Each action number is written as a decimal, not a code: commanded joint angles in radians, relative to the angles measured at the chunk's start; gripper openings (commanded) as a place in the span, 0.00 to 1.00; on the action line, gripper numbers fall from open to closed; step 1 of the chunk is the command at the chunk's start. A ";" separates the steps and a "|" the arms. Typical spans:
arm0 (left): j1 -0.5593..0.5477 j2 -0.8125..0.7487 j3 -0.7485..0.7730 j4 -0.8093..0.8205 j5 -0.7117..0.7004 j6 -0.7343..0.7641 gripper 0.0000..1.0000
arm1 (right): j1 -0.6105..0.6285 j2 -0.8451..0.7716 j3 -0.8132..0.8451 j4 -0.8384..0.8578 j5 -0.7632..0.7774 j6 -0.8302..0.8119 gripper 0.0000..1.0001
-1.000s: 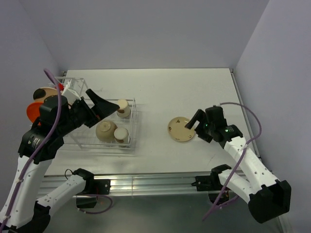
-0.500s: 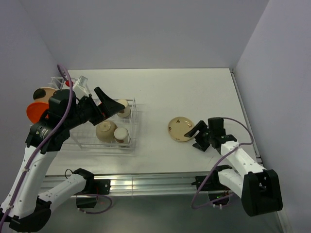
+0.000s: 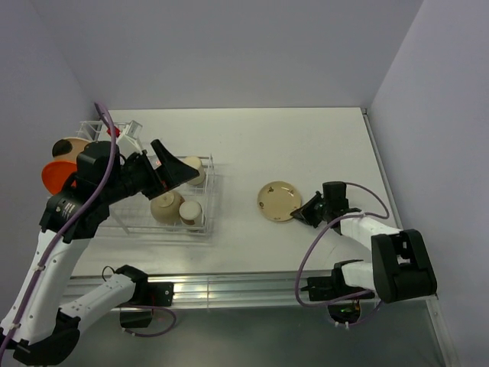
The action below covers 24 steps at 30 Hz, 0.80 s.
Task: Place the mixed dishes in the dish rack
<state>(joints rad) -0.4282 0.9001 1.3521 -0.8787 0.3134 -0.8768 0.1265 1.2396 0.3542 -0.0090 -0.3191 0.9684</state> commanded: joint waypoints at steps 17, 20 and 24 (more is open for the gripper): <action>-0.009 0.167 -0.028 0.191 0.188 0.084 0.97 | 0.021 -0.240 0.583 -0.561 -0.269 -0.310 0.00; -0.007 0.187 -0.021 0.204 0.210 0.090 0.97 | 0.053 -0.194 0.657 -0.601 -0.360 -0.312 0.00; -0.010 0.197 -0.018 0.214 0.227 0.096 0.96 | 0.133 -0.158 0.730 -0.612 -0.394 -0.300 0.00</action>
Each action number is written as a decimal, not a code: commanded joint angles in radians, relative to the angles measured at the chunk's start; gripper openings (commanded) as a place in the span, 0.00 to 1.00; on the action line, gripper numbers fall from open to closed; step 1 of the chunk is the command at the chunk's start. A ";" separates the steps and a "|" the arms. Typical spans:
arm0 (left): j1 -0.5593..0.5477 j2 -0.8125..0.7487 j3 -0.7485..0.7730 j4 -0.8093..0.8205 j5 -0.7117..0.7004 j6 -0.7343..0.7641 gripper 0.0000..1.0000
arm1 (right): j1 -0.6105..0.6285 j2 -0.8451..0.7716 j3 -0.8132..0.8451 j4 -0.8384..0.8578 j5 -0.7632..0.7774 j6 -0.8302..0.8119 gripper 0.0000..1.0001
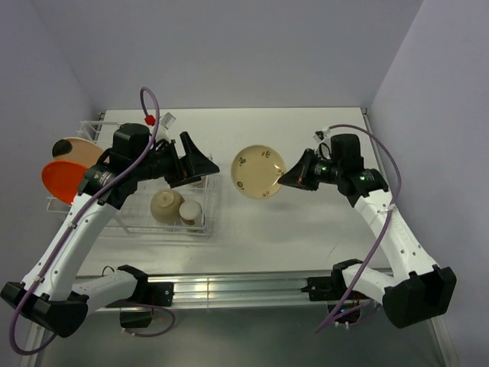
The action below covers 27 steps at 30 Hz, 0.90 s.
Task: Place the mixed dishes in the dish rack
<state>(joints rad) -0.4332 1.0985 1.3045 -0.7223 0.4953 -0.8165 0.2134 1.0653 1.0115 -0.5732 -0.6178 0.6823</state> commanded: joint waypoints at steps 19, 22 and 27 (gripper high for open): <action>-0.035 -0.055 -0.011 0.073 0.101 0.028 0.18 | 0.330 0.137 0.263 0.090 -0.115 0.132 0.00; -0.035 -0.097 -0.046 0.107 0.126 0.002 0.00 | 0.331 0.159 0.280 0.101 -0.111 0.114 0.12; -0.035 -0.172 -0.089 0.124 0.115 -0.035 0.00 | 0.348 0.186 0.309 0.188 -0.181 0.099 0.49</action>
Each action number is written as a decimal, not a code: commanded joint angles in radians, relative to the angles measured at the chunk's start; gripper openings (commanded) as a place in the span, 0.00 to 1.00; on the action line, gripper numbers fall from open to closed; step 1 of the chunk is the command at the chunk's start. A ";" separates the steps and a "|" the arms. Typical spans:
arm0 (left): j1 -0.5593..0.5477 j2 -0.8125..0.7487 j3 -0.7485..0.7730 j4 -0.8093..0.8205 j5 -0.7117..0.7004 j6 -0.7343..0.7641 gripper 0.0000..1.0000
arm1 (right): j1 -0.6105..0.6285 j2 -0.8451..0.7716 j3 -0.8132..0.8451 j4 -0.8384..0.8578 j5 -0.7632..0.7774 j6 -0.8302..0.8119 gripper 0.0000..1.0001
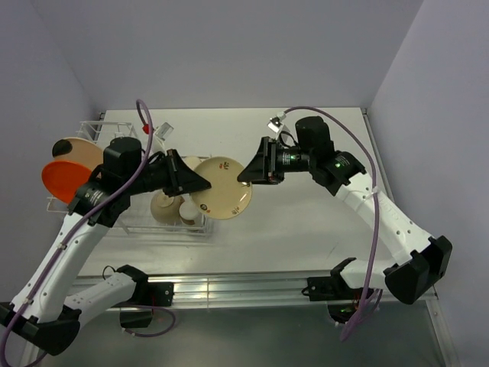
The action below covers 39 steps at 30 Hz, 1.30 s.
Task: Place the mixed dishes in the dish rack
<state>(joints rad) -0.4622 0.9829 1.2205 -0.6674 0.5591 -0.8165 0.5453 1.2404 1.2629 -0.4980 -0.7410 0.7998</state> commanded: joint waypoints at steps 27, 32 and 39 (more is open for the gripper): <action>-0.004 -0.524 0.094 -0.282 -0.350 -0.261 0.99 | 0.154 0.454 0.724 -0.002 0.251 -0.422 0.00; -0.006 -0.634 0.071 -0.339 -0.372 -0.390 0.99 | 0.220 0.626 0.966 0.028 0.468 -0.520 0.00; -0.006 -0.707 0.097 -0.462 -0.367 -0.429 0.99 | 0.338 0.726 0.940 0.318 0.736 -0.678 0.00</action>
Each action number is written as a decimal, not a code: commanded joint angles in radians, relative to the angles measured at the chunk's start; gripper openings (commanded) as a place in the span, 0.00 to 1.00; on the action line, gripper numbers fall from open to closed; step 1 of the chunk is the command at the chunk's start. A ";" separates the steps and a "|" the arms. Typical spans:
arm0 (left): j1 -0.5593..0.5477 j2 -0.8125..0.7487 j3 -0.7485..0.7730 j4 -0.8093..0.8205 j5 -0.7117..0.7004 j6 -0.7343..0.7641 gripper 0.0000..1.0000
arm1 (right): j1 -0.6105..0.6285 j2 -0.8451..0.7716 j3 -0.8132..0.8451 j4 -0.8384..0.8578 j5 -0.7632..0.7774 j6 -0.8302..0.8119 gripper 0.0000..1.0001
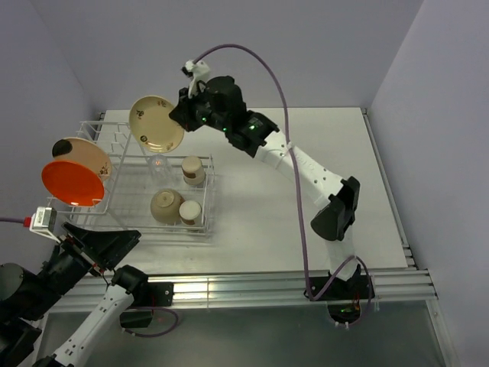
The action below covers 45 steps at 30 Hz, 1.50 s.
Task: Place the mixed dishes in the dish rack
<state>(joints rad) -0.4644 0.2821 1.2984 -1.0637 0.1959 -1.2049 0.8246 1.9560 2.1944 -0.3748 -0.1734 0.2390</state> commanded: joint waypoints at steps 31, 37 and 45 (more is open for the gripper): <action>-0.095 -0.069 0.130 -0.300 -0.115 -0.107 0.99 | 0.265 0.353 0.289 0.620 0.241 -0.371 0.00; -0.094 -0.086 0.137 -0.309 -0.119 -0.117 0.99 | 0.277 0.392 0.341 0.625 0.222 -0.357 0.00; -0.094 -0.089 0.125 -0.309 -0.101 -0.116 0.99 | 0.283 0.420 0.335 0.634 0.212 -0.354 0.00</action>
<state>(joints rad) -0.5560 0.2050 1.4250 -1.3598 0.0822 -1.3071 1.1019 2.3634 2.4760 0.1791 0.0536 -0.1169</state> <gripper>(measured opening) 0.992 0.104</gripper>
